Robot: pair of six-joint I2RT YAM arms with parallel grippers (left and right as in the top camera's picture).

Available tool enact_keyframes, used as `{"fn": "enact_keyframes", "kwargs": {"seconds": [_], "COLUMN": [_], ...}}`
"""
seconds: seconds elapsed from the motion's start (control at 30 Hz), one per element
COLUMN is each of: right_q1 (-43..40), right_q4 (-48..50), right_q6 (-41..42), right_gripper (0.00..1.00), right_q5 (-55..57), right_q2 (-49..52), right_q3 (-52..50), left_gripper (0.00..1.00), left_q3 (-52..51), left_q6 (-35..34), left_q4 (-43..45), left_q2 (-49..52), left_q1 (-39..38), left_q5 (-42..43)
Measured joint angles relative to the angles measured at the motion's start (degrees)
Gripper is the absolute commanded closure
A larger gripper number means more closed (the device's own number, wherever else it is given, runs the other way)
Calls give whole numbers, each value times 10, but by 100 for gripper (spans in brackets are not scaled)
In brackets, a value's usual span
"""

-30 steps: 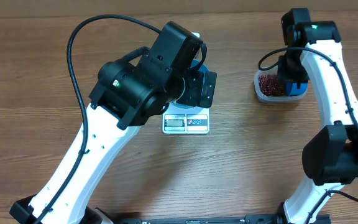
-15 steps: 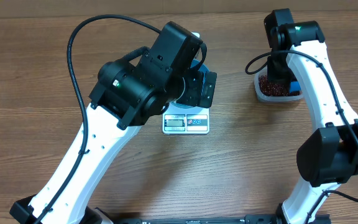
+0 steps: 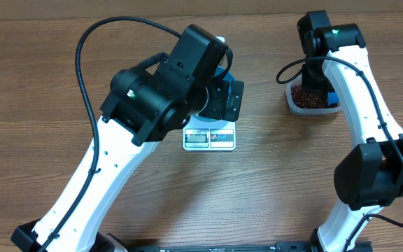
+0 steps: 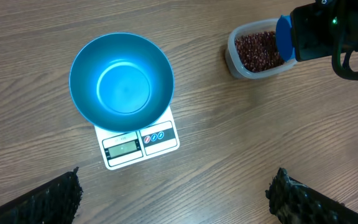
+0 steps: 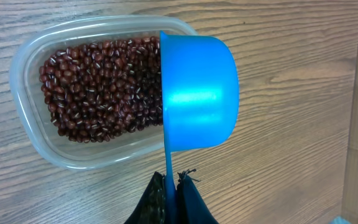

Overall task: Scoop item into bowl and weigh 150g on scale
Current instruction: 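Push the blue scoop down through the beans with the right gripper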

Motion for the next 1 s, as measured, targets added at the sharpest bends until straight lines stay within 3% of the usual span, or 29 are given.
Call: {"fn": "enact_keyframes", "kwargs": {"seconds": [1.0], "right_q1": [1], "right_q4": [-2], "right_q6": [2], "right_gripper": [96], "right_q5": [-20], "right_q2": [30], "right_q3": [0], "left_gripper": [1], "left_q3": [0], "left_q6": [0], "left_q4": [0], "left_q2": [0], "left_q1": [0], "left_q5": [-8]}}
